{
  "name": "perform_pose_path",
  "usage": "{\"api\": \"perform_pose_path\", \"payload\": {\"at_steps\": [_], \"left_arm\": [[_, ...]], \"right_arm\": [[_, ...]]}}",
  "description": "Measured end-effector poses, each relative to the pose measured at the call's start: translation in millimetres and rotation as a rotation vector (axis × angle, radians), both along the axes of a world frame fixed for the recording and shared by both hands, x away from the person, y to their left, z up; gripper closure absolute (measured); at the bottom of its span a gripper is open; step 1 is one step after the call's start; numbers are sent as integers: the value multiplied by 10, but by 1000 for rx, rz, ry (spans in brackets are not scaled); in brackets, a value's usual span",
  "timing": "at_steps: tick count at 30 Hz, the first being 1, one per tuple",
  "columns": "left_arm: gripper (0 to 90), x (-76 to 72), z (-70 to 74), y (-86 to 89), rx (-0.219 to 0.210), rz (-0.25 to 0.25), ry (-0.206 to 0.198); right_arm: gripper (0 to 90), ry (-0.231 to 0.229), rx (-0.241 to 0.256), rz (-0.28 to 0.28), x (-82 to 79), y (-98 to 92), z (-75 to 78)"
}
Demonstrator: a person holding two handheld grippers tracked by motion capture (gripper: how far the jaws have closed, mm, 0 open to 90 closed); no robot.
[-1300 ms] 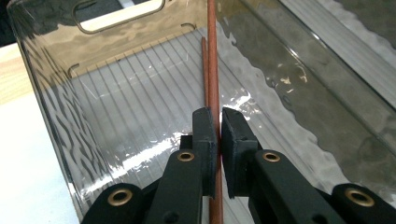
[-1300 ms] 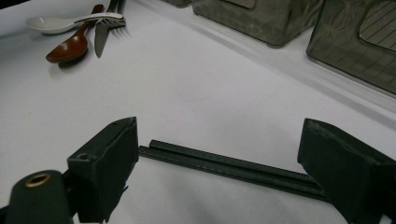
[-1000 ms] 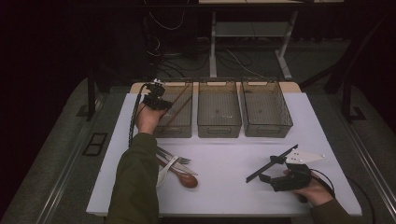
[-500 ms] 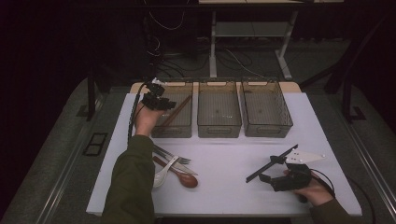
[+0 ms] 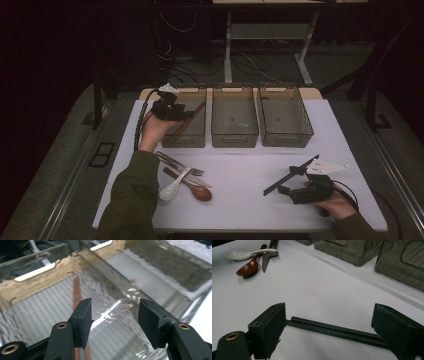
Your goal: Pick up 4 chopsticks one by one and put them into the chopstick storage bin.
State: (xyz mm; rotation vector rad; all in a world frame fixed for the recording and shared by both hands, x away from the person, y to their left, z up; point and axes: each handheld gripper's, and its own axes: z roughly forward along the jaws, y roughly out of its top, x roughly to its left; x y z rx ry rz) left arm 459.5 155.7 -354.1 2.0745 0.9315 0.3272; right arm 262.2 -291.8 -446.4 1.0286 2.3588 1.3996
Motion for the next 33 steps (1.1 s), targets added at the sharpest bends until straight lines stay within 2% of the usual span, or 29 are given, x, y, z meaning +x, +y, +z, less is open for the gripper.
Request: {"api": "perform_pose_path", "payload": {"at_steps": [8,10,13,19,24,27,33], "left_arm": [[377,-221,113,-151,-34,-74,-28],[362,-294,116,-181,-48,-94,-29],[336,-404,98,-219,-46,-118,-30],[306,-657,19,-293,-56,-161,-33],[287,-862,-79,-332,-42,-184,-38],[271,-976,-139,-327,-56,-185,-36],[183,-1242,-257,-309,-79,-200,-43]], "right_arm": [[122,-1,-4,-1,-16,-2,1],[122,-1,-3,-2,-18,-6,1],[122,-2,-4,0,-21,-11,0],[122,0,-6,-6,-21,-9,0],[122,1,-11,-4,-27,-21,-9],[122,2,-2,-9,-32,-35,0],[141,-10,-21,-6,-34,-38,-6]]}}
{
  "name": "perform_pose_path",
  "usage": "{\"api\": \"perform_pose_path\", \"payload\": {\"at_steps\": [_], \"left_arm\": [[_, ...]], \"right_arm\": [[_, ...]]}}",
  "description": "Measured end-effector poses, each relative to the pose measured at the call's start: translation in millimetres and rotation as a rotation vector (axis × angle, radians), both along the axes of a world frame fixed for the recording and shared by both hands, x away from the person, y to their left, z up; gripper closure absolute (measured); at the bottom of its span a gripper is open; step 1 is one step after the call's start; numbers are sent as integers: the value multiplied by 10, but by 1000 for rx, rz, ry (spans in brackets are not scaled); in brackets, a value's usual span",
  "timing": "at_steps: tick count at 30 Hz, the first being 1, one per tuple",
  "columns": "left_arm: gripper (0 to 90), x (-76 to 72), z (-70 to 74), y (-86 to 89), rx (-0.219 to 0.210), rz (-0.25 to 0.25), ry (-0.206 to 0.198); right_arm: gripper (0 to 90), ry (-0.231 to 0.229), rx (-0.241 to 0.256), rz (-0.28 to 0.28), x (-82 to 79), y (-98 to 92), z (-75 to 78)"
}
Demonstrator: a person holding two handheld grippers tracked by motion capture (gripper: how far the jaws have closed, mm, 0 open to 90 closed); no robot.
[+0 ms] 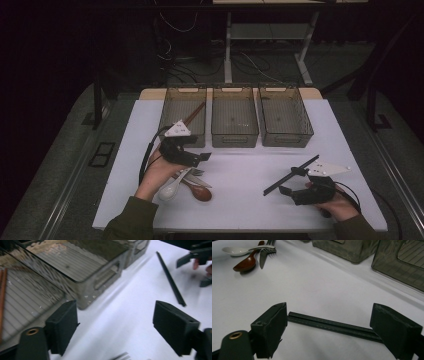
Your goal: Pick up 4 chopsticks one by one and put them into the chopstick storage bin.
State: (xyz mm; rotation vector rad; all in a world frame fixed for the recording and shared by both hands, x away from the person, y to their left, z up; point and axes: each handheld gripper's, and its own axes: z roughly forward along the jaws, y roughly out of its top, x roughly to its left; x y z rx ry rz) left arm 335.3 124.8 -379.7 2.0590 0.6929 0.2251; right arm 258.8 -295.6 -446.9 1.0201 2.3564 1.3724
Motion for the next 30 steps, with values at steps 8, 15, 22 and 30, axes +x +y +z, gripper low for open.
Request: {"api": "perform_pose_path", "payload": {"at_steps": [8,15,22,30], "left_arm": [[106,-336,-173,52,-28,-6,-21],[35,-501,-374,142,-21,-2,-25],[0,-566,-467,134,15,-17,-29],[0,-566,-478,134,-3,-11,-34]], "right_arm": [[148,61,-25,18,23,-26,36],[260,107,-60,66,16,-27,76],[591,99,-81,105,-8,113,76],[885,113,-93,164,24,235,35]]}}
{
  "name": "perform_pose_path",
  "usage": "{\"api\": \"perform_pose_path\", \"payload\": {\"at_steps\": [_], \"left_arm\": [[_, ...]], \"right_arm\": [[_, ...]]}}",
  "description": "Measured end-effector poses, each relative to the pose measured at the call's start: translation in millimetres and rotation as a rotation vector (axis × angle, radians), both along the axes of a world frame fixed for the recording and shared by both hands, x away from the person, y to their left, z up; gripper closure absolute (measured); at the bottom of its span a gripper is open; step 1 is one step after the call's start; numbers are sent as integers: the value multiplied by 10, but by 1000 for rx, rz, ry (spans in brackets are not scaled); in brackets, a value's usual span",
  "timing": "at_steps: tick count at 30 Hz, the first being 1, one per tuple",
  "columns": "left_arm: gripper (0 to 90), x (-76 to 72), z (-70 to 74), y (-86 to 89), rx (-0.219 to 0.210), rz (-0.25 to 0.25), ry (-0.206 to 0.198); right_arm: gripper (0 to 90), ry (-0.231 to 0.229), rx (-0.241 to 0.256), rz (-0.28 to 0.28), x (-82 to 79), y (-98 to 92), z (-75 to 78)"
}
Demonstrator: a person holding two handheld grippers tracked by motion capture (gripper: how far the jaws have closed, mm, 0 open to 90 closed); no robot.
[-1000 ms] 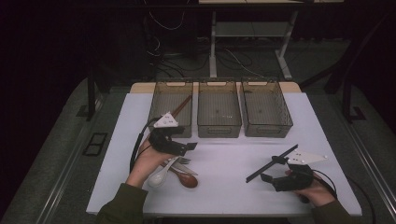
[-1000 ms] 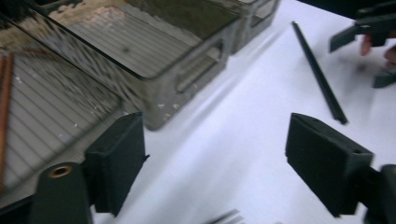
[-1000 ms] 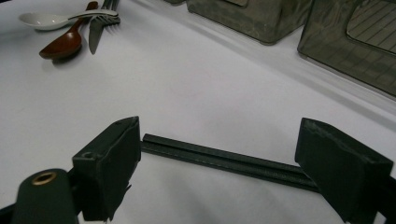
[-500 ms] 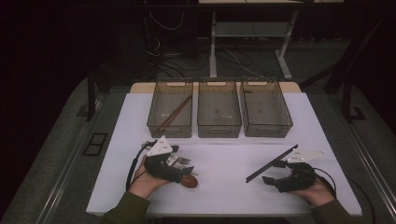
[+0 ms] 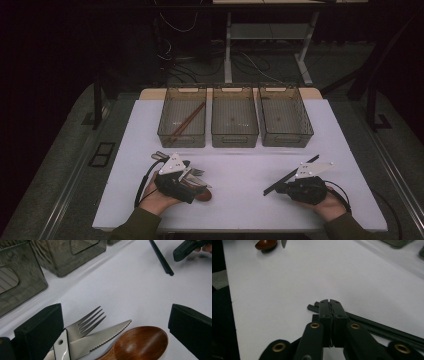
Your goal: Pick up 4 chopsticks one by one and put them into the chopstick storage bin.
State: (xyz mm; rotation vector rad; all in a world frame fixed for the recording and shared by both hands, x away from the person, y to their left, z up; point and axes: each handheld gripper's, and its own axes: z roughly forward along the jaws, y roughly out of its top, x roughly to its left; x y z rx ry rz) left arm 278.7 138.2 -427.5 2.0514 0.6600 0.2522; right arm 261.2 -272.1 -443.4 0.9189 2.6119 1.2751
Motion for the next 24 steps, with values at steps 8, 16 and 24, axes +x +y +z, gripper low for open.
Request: {"api": "perform_pose_path", "payload": {"at_steps": [8,16,24], "left_arm": [[0,13,-6,1,-12,4,6],[0,2,-3,13,-11,9,6],[0,5,-7,16,-5,5,7]], "right_arm": [[895,17,-23,49,27,116,-38],[895,21,-36,85,45,232,-69],[895,10,-52,100,79,301,-70]]}}
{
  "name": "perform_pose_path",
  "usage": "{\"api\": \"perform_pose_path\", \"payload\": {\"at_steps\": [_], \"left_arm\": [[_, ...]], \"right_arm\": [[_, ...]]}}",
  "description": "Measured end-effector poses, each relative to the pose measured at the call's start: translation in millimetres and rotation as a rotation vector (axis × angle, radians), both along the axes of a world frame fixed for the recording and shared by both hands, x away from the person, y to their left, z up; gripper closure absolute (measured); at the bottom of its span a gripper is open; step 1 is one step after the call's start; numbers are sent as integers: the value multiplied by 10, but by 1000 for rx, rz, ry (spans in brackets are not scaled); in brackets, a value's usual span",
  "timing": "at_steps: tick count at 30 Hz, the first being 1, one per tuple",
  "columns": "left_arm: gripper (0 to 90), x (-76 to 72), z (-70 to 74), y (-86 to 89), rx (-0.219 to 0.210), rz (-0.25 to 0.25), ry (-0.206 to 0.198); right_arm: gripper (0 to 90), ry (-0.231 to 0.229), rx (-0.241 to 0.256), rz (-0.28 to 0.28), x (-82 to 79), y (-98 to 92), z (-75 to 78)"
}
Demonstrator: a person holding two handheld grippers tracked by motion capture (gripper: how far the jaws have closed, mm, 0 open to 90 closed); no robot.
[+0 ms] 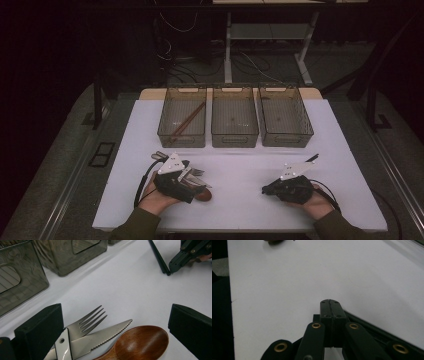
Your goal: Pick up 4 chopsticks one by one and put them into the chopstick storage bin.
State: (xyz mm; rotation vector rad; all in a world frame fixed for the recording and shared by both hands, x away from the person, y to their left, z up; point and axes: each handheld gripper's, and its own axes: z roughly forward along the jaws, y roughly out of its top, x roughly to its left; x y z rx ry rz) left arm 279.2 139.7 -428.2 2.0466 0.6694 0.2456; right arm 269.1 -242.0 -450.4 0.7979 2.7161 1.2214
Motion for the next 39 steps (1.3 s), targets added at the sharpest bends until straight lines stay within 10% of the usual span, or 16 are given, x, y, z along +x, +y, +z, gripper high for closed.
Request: {"api": "perform_pose_path", "payload": {"at_steps": [39], "left_arm": [[0,-31,40,-11,-11,-6,-17]], "right_arm": [[895,-36,23,-12,335,203,58]]}}
